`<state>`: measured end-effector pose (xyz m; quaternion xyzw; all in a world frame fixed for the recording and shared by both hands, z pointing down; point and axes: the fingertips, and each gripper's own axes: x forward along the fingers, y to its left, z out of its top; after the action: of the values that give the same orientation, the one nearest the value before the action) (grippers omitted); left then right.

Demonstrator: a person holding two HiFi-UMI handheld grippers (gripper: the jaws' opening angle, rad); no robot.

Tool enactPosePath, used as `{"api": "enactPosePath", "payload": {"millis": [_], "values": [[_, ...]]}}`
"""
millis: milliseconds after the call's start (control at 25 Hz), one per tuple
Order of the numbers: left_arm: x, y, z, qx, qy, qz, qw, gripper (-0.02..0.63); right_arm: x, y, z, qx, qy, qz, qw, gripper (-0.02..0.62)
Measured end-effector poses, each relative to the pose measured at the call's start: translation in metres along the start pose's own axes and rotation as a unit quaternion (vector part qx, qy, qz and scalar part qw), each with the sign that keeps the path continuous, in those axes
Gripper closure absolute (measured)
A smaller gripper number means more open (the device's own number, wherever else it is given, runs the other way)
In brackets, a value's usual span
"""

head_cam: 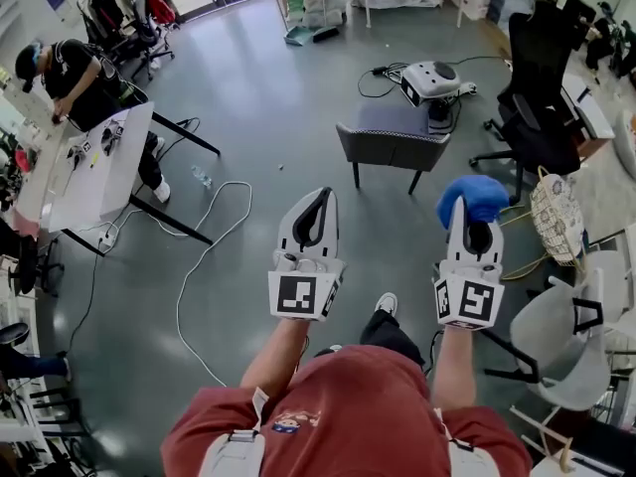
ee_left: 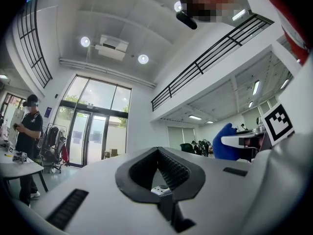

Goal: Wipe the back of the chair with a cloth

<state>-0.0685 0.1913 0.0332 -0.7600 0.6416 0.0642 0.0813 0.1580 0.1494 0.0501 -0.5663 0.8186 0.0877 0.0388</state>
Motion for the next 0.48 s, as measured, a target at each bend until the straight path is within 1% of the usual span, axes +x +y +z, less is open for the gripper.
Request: {"api": "enactPosePath", "payload": {"millis": [280,480], "values": [[0.089,-0.038,-0.012,0.001,-0.004,0.000,1.0000,0.592,0.061,-0.072,-0.019,0.003,0.000,0.003,1.000,0.535],[0.134,-0.053,-0.016,0.010,-0.007,0.006,0.9999,0.592,0.093,-0.110,-0.034,0.017,0.003,0.008,1.000,0.535]]}}
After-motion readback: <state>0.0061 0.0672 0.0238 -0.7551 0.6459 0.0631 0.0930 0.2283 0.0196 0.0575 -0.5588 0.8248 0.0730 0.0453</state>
